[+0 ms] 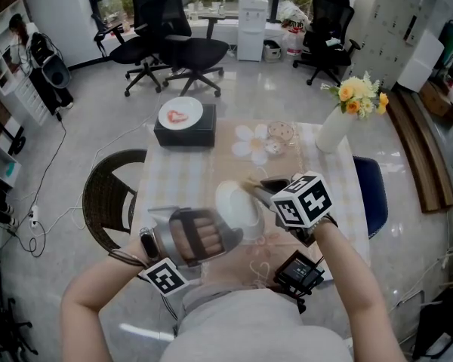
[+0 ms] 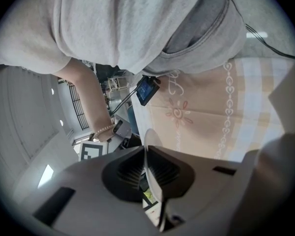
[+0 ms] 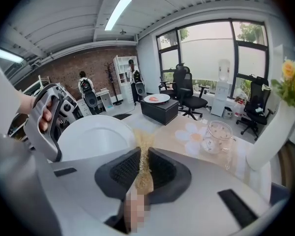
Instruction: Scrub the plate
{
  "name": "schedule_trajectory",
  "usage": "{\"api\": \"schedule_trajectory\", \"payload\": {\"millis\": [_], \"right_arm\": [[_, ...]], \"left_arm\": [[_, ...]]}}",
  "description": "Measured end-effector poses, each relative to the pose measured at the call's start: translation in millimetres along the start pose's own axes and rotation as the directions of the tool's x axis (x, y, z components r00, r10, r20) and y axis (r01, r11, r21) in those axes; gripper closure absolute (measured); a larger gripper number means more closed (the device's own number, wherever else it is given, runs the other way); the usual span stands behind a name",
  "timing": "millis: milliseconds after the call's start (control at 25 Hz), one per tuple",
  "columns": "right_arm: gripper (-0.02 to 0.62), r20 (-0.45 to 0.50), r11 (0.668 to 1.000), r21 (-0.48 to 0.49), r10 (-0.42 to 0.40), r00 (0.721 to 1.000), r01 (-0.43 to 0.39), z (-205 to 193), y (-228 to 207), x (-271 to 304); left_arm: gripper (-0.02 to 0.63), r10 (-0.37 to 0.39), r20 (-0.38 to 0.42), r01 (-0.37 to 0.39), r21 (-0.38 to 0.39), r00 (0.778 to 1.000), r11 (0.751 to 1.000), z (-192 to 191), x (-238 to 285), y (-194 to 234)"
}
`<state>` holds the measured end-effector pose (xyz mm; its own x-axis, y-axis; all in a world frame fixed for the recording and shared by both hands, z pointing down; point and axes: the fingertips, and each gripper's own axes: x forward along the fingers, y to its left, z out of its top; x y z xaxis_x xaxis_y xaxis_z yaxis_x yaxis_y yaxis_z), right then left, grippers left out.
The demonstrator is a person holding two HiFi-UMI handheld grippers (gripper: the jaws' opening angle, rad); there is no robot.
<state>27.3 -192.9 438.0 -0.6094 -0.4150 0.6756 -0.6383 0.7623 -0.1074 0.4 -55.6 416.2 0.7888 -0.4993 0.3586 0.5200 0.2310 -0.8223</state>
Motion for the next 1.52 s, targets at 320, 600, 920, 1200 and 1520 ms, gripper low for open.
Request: {"api": "schedule_trajectory", "payload": {"millis": [320, 600, 920, 1200, 1520], "right_arm": [[0.543, -0.016, 1.000, 0.026, -0.010, 1.000, 0.010, -19.2, -2.3, -6.6], [0.543, -0.028, 0.999, 0.031, -0.004, 1.000, 0.005, -33.6, 1.2, -15.9], [0.543, 0.023, 0.999, 0.036, -0.009, 1.000, 0.008, -33.1, 1.3, -40.6], [0.543, 0.093, 0.996, 0.085, -0.026, 0.995, 0.018, -25.0, -4.2, -55.9], [0.543, 0.137, 0.993, 0.119, -0.040, 0.990, 0.024, -19.5, -9.6, -64.1]], "left_arm": [[0.584, -0.001, -0.038, 0.000, -0.033, 0.999, 0.999, -11.5, -0.1, -1.6], [0.584, -0.010, -0.062, 0.006, -0.076, 0.998, 0.997, -19.1, 0.4, -7.2], [0.584, -0.028, -0.083, 0.007, -0.243, 0.996, 0.970, -31.7, 3.4, -14.1], [0.584, -0.049, -0.086, -0.001, -0.500, 0.995, 0.866, -41.4, 4.9, -21.4], [0.586, -0.023, -0.140, -0.100, -0.802, 0.990, 0.588, -65.6, 5.4, -18.7]]}}
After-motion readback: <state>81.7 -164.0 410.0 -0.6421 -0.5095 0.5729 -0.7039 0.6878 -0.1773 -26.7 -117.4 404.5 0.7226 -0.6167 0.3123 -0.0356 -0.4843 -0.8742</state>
